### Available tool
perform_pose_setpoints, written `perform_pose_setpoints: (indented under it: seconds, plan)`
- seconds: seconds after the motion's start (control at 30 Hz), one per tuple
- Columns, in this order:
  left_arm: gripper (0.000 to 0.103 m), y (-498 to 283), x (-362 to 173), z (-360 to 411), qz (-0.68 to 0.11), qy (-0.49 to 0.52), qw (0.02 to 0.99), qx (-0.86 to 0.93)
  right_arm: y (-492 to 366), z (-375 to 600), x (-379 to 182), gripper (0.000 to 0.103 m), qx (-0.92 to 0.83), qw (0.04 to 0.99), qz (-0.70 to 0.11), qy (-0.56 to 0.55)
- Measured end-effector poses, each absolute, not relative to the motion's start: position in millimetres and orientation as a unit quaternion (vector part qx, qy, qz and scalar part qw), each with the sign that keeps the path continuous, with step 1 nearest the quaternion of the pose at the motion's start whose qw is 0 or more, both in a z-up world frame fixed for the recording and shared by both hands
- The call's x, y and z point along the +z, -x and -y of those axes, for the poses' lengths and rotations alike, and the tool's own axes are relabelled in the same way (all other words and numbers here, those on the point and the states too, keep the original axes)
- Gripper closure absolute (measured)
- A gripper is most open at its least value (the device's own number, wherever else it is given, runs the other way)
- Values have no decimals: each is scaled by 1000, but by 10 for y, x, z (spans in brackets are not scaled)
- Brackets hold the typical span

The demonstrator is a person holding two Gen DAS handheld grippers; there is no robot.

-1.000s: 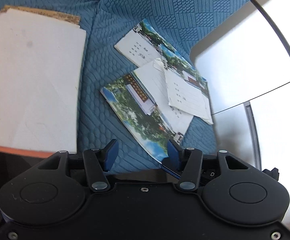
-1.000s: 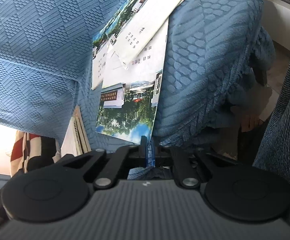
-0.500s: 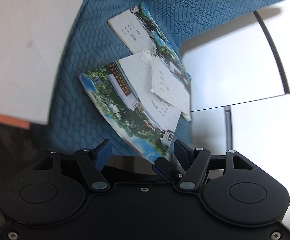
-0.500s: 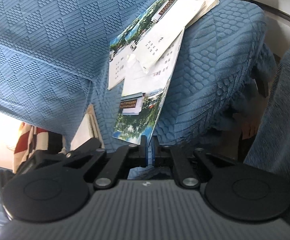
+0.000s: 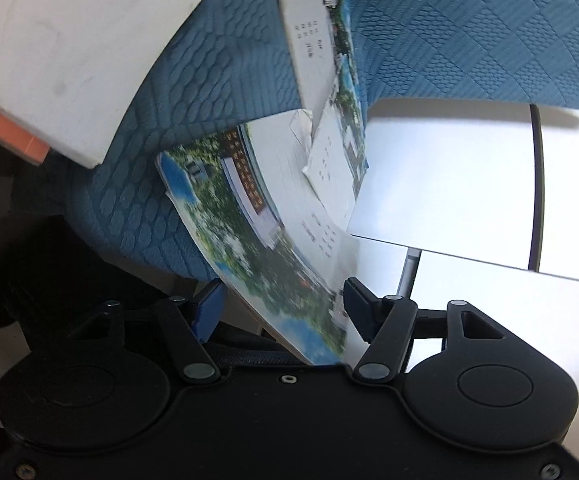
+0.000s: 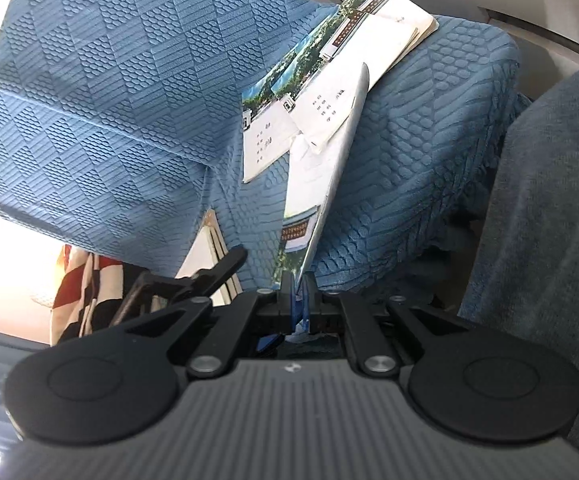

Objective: Organize objects
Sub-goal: 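Close the left gripper on the postcard edge while the right gripper holds it, then lift the scenic postcard with both grippers and carry it toward the book stack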

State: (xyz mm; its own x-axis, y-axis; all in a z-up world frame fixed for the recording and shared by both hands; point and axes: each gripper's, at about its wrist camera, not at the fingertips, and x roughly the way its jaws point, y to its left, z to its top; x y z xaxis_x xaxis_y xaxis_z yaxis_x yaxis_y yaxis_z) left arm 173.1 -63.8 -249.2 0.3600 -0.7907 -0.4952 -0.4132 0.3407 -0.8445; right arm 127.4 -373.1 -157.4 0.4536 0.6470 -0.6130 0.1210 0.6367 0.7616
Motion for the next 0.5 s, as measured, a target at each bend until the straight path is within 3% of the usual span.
perform_pose_setpoints:
  seconds: [0.4,0.47,0.5]
  plan:
    - [67,-1727,-2669,663,-558,546,609,-141,-1159,3903,-1339,97,180,769,-486,-375]
    - [81,-1744,-2636,701,-564,525,621,-142,-1145,3926,-1336,97,176,771,-486,-373]
    - [83,-1748,-2620,716,-567,515,627,-142,-1140,3939,-1335,97,172,773,-486,-369]
